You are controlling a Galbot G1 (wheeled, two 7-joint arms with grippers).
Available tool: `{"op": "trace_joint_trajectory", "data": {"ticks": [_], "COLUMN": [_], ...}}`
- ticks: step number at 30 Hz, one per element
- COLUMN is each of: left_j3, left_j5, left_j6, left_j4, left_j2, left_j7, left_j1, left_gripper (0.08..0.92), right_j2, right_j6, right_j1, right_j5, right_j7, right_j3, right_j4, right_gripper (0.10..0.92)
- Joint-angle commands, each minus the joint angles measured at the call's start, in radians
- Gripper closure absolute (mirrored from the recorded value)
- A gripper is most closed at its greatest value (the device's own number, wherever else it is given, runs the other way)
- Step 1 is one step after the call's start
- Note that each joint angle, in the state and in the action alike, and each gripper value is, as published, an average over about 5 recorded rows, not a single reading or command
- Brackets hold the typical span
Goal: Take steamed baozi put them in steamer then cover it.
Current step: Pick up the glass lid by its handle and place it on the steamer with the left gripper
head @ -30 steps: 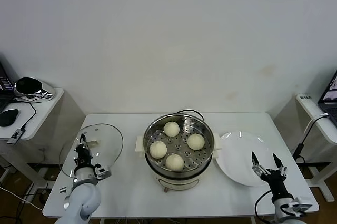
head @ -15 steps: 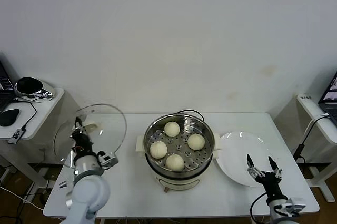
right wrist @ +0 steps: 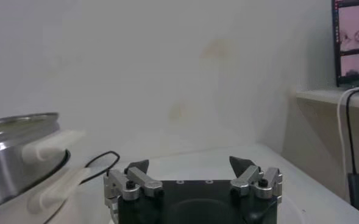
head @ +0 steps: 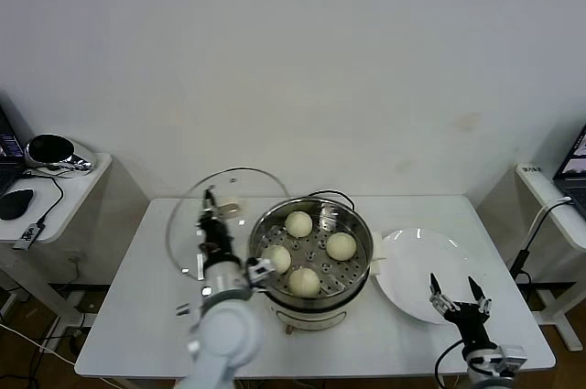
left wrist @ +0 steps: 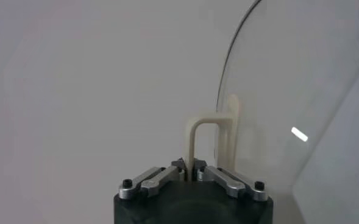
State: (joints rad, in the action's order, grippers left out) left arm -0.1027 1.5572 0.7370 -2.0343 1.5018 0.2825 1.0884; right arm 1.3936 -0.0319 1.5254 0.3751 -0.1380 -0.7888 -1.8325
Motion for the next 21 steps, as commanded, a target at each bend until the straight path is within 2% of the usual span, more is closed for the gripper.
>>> {"op": "trace_joint_trajectory", "data": {"ticks": [1, 6, 9, 15, 21], "left_j3": [0.291, 0.362, 0.377, 0.343, 0.310], "left_j5": [0.021, -0.099, -0.128, 0.024, 0.082], "left_j6": [0.042, 0.043, 0.044, 0.046, 0.045], "left_j4": [0.140, 0.196, 0.203, 0.228, 0.262], "left_j2": [0.109, 0.106, 0.105, 0.107, 0.109], "left_j7": [0.003, -0.077, -0.096, 0.005, 0.023], "left_j1": [-0.164, -0.179, -0.158, -0.147, -0.159], "left_gripper": [0.862, 0.862, 0.862, 0.862, 0.862], "right_j2": [0.023, -0.002, -0.005, -0.001, 0.001], "right_j6": [0.010, 0.005, 0.009, 0.018, 0.020], "right_j1": [-0.016, -0.002, -0.010, -0.029, -0.036], "right_j5": [-0.048, -0.035, -0.032, -0.035, -0.036], "right_j7": [0.007, 0.006, 0.006, 0.006, 0.006], "right_j3": [0.008, 0.001, -0.001, 0.006, 0.010], "right_j4": [0.017, 0.020, 0.024, 0.026, 0.032], "right_gripper": [0.203, 0.203, 0.203, 0.203, 0.203]}}
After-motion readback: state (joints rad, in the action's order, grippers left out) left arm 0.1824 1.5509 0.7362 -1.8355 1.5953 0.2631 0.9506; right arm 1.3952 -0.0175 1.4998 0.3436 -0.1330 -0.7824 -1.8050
